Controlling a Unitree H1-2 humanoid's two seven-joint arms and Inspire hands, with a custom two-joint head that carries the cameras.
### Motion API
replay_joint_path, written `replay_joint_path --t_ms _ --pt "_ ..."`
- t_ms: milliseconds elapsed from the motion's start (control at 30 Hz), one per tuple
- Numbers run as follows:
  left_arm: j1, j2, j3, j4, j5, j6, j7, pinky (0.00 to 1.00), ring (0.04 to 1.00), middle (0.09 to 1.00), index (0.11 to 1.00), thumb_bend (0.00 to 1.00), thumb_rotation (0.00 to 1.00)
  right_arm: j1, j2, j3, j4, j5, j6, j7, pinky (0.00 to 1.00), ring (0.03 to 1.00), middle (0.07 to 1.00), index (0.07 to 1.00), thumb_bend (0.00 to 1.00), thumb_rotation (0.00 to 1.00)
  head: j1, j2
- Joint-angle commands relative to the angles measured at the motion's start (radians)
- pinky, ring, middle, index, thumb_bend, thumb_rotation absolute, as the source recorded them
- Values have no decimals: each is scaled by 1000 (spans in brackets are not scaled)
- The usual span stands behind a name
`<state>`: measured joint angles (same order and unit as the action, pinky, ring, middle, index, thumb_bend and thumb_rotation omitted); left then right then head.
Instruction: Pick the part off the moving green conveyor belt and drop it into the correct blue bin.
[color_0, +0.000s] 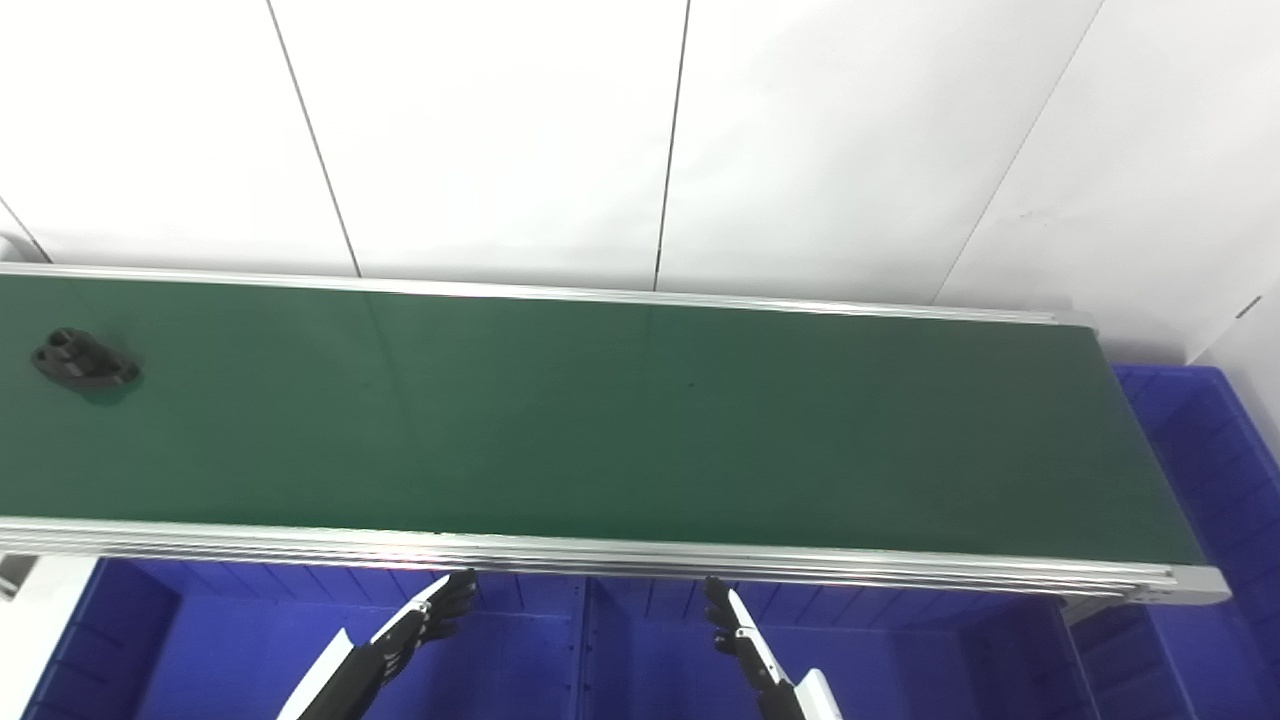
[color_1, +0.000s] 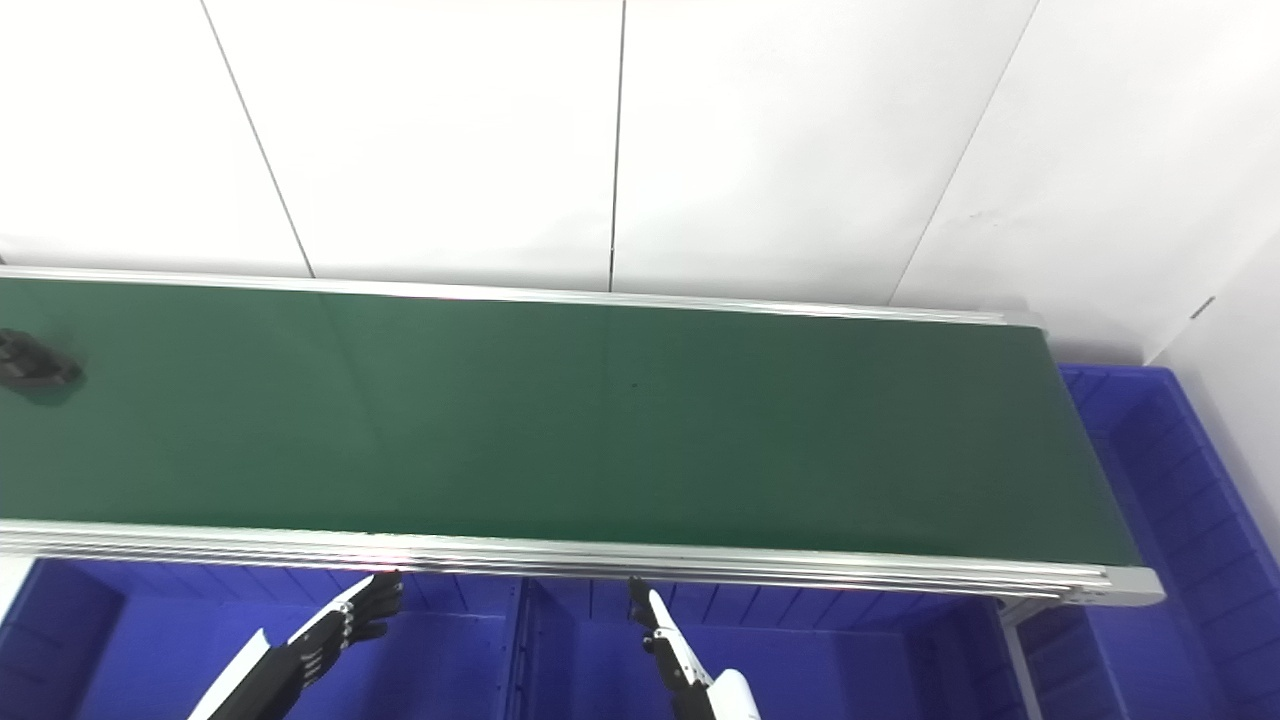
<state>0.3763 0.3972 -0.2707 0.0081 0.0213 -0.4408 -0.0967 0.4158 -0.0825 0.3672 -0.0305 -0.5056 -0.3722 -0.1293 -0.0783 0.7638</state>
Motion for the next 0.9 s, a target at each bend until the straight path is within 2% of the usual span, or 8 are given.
replay_joint_path --t_ms 0,100,467,600,733,867 --pt "11 5 24 -45 -15 -29 -15 878 908 939 936 854 582 10 7 -4 -53 12 13 12 860 920 962 988 728 444 6 14" --pt "20 -8 52 -58 -35 -29 -47 891 914 940 933 850 561 11 4 -11 -74 27 17 29 865 921 960 986 726 426 21 41" --pt "21 -85 139 -88 -85 -29 -176 879 903 932 923 829 514 8 2 -32 -112 44 39 71 868 922 957 979 732 415 48 85" --pt "22 -109 161 -98 -82 -29 -196 862 894 924 917 843 526 11 3 -38 -132 34 65 85 843 909 953 976 735 431 52 87" --pt "18 -121 174 -94 -85 -29 -225 866 897 923 913 831 504 6 4 -41 -123 53 57 91 860 917 953 974 737 415 58 89" --pt "18 -135 182 -98 -67 -29 -227 857 894 921 910 829 496 5 2 -42 -124 58 68 102 849 913 951 973 740 415 62 89"
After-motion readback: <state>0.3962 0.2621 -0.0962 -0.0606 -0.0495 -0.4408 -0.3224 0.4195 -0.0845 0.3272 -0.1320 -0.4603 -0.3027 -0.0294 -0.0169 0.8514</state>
